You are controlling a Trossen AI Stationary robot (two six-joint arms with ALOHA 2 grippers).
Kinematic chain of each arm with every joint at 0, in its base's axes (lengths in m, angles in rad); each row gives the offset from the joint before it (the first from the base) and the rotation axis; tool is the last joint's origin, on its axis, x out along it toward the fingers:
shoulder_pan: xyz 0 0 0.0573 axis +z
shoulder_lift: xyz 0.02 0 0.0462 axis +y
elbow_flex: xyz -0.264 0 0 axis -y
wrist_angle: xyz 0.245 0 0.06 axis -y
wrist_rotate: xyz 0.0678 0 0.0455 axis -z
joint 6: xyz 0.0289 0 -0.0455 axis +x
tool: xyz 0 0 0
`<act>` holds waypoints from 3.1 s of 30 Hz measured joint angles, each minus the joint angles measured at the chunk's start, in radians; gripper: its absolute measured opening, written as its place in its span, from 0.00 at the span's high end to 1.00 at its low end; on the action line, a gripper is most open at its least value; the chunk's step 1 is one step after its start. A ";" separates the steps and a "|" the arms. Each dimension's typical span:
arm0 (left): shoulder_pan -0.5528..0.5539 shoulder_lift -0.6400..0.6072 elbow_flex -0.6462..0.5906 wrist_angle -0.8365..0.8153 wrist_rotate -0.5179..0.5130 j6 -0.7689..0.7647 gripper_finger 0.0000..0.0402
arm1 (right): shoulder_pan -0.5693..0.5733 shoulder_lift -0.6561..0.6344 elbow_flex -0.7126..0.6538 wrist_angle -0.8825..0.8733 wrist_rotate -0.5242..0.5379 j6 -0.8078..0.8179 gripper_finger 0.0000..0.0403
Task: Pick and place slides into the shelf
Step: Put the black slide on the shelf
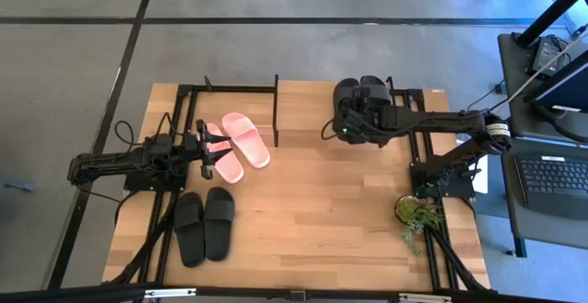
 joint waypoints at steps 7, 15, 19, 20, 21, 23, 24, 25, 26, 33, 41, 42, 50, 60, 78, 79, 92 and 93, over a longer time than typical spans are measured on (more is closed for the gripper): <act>0.000 0.000 0.000 0.000 0.000 0.000 0.61 | 0.079 -0.005 0.009 -0.030 -0.001 0.082 0.60; 0.000 0.000 0.000 0.000 0.000 0.000 0.61 | 0.217 -0.012 0.152 -0.089 -0.003 0.356 0.60; 0.000 0.000 0.000 0.000 0.000 0.000 0.61 | 0.273 -0.012 0.239 -0.086 -0.066 0.458 0.60; 0.000 0.000 0.000 0.000 0.000 0.000 0.61 | 0.284 -0.012 0.258 -0.086 -0.102 0.474 0.60; 0.000 0.000 0.000 0.000 0.000 0.000 0.61 | 0.294 -0.012 0.276 -0.087 -0.139 0.490 0.60; 0.000 0.000 0.000 0.000 0.000 0.000 0.61 | 0.312 -0.012 0.303 -0.085 -0.207 0.493 0.60; 0.000 0.000 0.000 0.000 0.000 0.000 0.61 | 0.321 -0.013 0.308 -0.084 -0.239 0.494 0.60; 0.000 0.000 0.000 0.000 0.000 0.000 0.61 | 0.329 -0.013 0.310 -0.083 -0.269 0.498 0.60; 0.000 0.000 0.000 0.000 0.000 0.000 0.61 | 0.337 -0.013 0.310 -0.082 -0.294 0.511 0.60; 0.000 0.000 0.000 0.000 0.000 0.000 0.61 | 0.390 -0.013 0.224 -0.025 -0.374 0.600 0.60; 0.000 0.000 0.000 0.000 0.000 -0.003 0.61 | 0.427 -0.011 0.025 0.309 -0.399 0.525 0.60; 0.000 0.000 0.000 0.000 0.000 -0.003 0.61 | 0.432 -0.011 0.001 0.350 -0.400 0.518 0.60; 0.000 0.000 0.000 0.000 0.000 -0.003 0.61 | 0.466 -0.011 -0.220 0.632 -0.464 0.518 0.60; 0.000 0.000 0.000 0.001 0.000 -0.004 0.61 | 0.485 -0.011 -0.514 1.073 -0.478 0.570 0.60; -0.001 0.000 0.001 0.056 0.213 -0.219 0.61 | 0.484 -0.011 -0.752 1.512 -0.474 0.488 0.60; -0.001 0.000 0.001 0.056 0.216 -0.219 0.61 | 0.484 -0.011 -0.752 1.512 -0.474 0.487 0.60; -0.001 0.000 0.000 0.064 0.218 -0.245 0.61 | 0.484 -0.011 -0.752 1.508 -0.474 0.488 0.60; -0.001 0.000 0.002 0.073 0.232 -0.252 0.61 | 0.484 -0.011 -0.752 1.507 -0.474 0.488 0.60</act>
